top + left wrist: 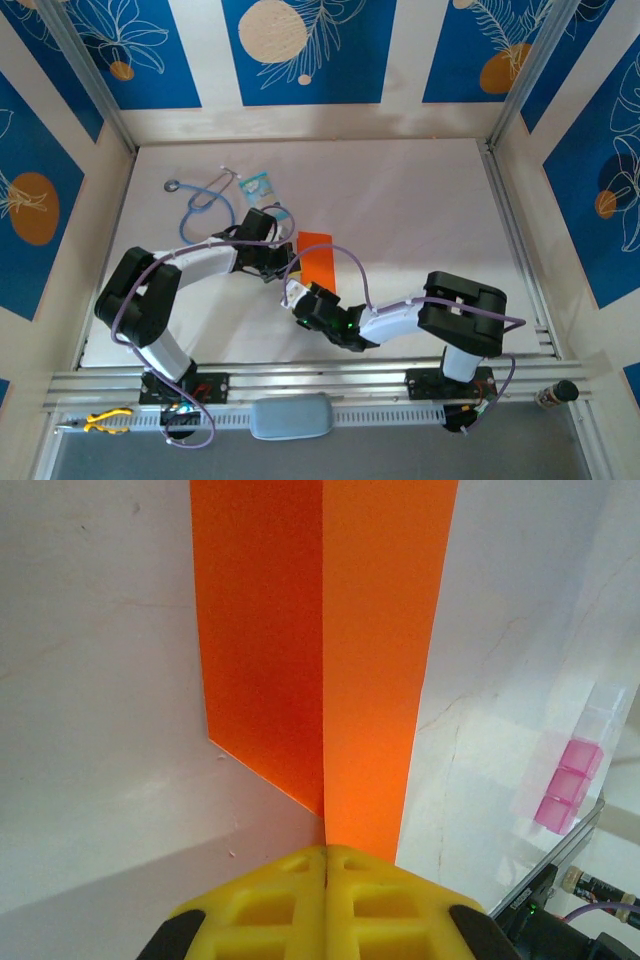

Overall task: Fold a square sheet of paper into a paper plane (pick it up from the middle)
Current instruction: Third fold the triangle at the center of the table.

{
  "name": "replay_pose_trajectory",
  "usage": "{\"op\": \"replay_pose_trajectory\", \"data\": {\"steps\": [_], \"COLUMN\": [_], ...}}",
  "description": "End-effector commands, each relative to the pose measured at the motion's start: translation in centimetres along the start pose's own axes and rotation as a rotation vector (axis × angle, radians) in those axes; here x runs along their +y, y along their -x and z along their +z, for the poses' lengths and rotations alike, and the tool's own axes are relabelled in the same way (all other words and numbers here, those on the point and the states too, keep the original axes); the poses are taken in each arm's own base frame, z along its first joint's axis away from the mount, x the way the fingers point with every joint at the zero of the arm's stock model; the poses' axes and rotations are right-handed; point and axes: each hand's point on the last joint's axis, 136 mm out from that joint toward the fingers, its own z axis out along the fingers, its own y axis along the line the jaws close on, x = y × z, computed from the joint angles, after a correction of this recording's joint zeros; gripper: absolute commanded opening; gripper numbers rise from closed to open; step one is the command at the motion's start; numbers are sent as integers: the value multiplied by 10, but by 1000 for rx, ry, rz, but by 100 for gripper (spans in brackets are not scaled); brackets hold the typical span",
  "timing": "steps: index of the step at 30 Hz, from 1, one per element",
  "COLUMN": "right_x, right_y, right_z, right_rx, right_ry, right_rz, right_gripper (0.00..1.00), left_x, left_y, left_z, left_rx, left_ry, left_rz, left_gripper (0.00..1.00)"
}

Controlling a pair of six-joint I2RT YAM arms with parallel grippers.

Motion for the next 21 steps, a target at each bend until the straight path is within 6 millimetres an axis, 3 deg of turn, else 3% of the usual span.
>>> {"op": "replay_pose_trajectory", "data": {"steps": [1, 21], "right_x": [-7, -9], "right_y": [9, 14], "right_z": [-3, -10], "right_rx": [-38, -61], "right_ry": [-25, -2], "right_rz": [40, 94], "right_gripper": [39, 14], "left_x": [-1, 3], "left_y": [3, 2], "left_z": [-6, -5], "left_rx": [-7, -7], "left_ry": [-15, -5], "left_rz": [-3, -8], "left_gripper": [0, 0]}}
